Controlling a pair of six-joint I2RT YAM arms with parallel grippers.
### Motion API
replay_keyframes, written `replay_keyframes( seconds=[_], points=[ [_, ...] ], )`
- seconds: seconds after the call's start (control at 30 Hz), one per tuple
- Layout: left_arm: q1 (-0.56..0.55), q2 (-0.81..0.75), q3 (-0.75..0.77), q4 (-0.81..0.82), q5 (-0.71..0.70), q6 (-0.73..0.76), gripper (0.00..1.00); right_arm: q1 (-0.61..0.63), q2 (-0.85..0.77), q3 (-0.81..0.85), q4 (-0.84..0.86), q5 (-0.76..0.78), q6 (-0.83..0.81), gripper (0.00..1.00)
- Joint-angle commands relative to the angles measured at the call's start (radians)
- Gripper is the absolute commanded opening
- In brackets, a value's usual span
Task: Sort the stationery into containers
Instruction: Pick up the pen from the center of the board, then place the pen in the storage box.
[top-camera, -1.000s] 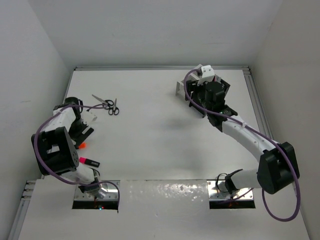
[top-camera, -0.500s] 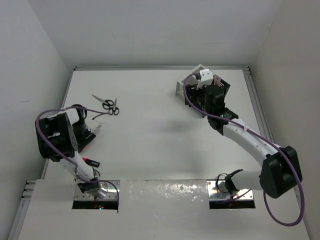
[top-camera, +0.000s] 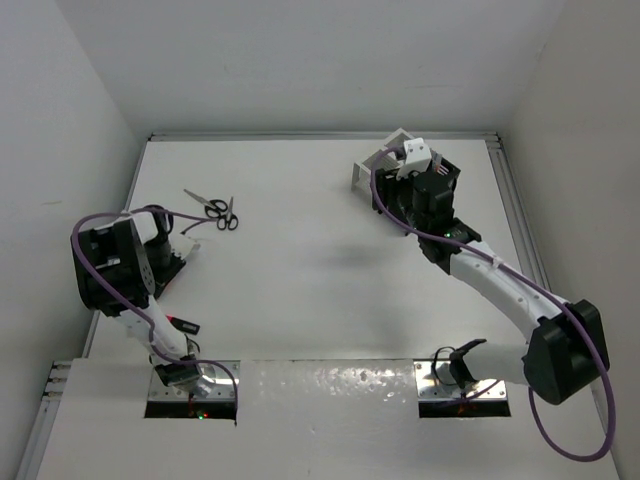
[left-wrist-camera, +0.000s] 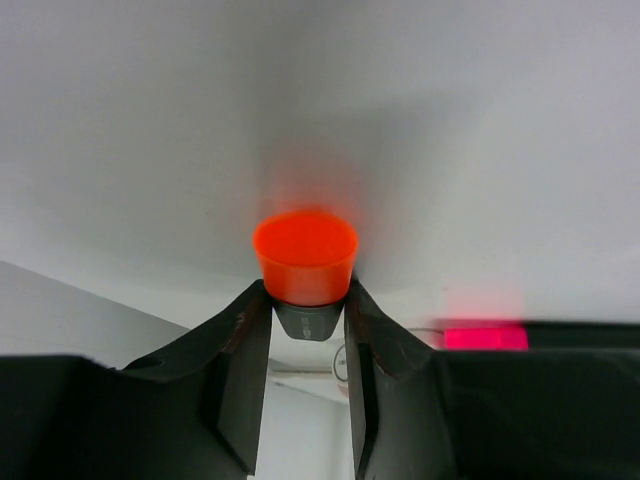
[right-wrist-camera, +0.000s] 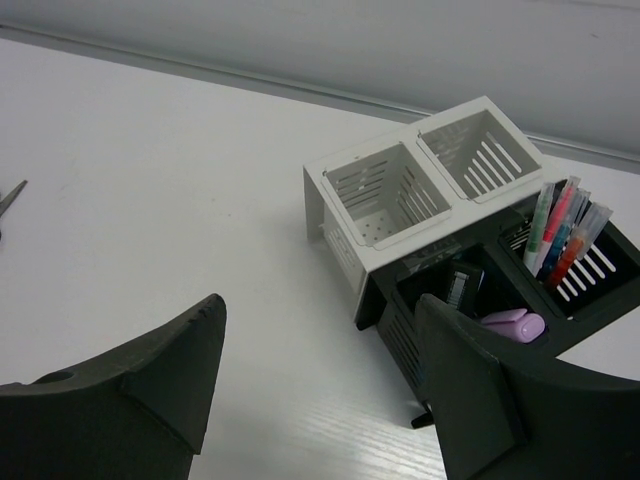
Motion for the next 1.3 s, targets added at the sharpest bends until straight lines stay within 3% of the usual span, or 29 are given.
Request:
replay_keyframes(
  seconds=[0.0, 0.2, 0.33, 0.5, 0.63, 0.77, 0.87, 1.27],
  points=[
    [-0.008, 0.005, 0.047, 0.136, 0.136, -0.071, 0.00, 0.016, -0.038, 0.006, 0.020, 0.009, -0.017, 0.75],
    [-0.033, -0.117, 0.185, 0.173, 0.267, -0.236, 0.00, 0.064, -0.049, 0.018, 0.019, 0.013, 0.005, 0.74],
    [-0.077, -0.194, 0.283, 0.119, 0.385, -0.321, 0.00, 0.116, -0.040, 0.040, 0.048, -0.010, 0.114, 0.72],
    [-0.163, -0.274, 0.429, 0.047, 0.593, -0.417, 0.00, 0.195, 0.083, 0.118, 0.159, -0.064, 0.285, 0.66],
    [-0.290, -0.314, 0.477, 0.061, 0.712, -0.480, 0.00, 0.280, 0.239, 0.300, 0.210, -0.121, 0.371, 0.65],
    [-0.413, -0.366, 0.485, 0.102, 0.723, -0.517, 0.00, 0.314, 0.374, 0.434, 0.273, -0.165, 0.479, 0.42],
    [-0.465, -0.372, 0.497, 0.113, 0.719, -0.522, 0.00, 0.326, 0.414, 0.466, 0.296, -0.159, 0.503, 0.35],
    [-0.613, -0.349, 0.511, 0.104, 0.670, -0.517, 0.00, 0.335, 0.500, 0.486, 0.304, -0.119, 0.575, 0.43]
  ],
)
